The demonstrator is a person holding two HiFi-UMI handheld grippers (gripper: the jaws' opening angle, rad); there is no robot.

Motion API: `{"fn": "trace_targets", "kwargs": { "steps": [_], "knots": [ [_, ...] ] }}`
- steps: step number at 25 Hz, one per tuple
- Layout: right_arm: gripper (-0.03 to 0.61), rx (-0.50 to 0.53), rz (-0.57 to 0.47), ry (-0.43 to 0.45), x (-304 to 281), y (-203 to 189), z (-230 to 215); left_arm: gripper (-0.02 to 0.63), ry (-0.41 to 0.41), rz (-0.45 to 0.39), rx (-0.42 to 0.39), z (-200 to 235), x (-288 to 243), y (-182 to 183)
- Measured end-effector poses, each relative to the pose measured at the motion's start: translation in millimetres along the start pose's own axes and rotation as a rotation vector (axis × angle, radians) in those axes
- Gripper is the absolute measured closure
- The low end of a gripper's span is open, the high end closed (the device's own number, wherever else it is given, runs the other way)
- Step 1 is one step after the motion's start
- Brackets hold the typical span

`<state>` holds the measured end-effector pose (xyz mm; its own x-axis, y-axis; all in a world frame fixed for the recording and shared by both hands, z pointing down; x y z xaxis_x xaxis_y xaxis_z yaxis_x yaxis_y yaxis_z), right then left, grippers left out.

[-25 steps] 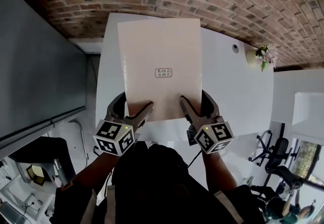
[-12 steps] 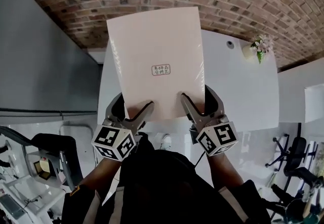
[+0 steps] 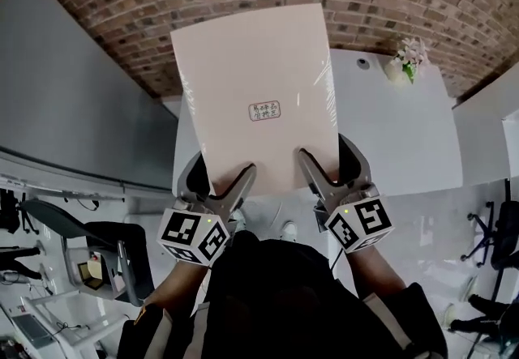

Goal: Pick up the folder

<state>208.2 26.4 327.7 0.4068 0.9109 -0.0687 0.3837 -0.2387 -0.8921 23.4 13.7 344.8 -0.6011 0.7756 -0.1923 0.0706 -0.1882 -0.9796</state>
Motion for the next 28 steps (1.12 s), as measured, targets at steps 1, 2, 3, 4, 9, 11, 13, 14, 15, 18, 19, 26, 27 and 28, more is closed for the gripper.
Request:
{"fn": "trace_targets", "kwargs": {
  "steps": [1,2,3,4,9,11,13,14,15,18,19,26,27,28],
  "knots": [
    [0.270,0.000,-0.013,-0.003,3,1,2,0.195,-0.005,-0.006,-0.011,-2,2,3],
    [0.270,0.001,-0.025,-0.008,6,2,4,0.195,-0.013,-0.009,-0.022,-2,3,5],
    [0.270,0.001,-0.035,-0.014,8,3,6,0.195,-0.022,-0.012,-0.032,-3,3,7],
    [0.272,0.000,-0.045,-0.023,10,4,8,0.195,-0.032,-0.013,-0.040,-2,3,9],
    [0.273,-0.020,-0.075,-0.070,4,0,19,0.190,-0.071,-0.015,-0.063,13,3,15],
    [0.273,-0.028,-0.072,-0.087,-1,-6,23,0.189,-0.083,-0.007,-0.059,22,4,11],
    [0.273,-0.035,-0.064,-0.105,-6,-15,27,0.187,-0.094,0.004,-0.047,31,5,4],
    [0.273,-0.039,-0.060,-0.114,-8,-18,29,0.187,-0.099,0.009,-0.042,34,5,1],
    [0.273,-0.042,-0.055,-0.122,-10,-21,30,0.186,-0.104,0.012,-0.038,38,5,-1],
    [0.273,-0.037,-0.049,-0.140,-15,-26,34,0.186,-0.119,0.015,-0.031,45,5,-5],
    [0.273,-0.032,-0.048,-0.144,-16,-28,35,0.186,-0.123,0.014,-0.028,47,5,-6],
    [0.273,-0.011,-0.035,-0.160,-17,-33,43,0.183,-0.137,0.006,-0.017,53,9,-13],
    [0.273,-0.009,-0.033,-0.162,-17,-34,45,0.183,-0.138,0.006,-0.015,54,10,-14],
    [0.273,-0.008,-0.031,-0.163,-17,-35,46,0.183,-0.139,0.007,-0.012,55,11,-15]
  ]
}}
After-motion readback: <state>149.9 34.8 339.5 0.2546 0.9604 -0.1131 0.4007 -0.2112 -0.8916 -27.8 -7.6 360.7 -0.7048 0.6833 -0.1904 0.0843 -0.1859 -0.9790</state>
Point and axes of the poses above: the fingertips, and each gripper's own axes: x backward along the fingers, z to its left, y out of its top, the point moved 2 cm from there along x, backward along the fingers, and after that the axes turned 13 degrees about -x, right-handed, at the moved point
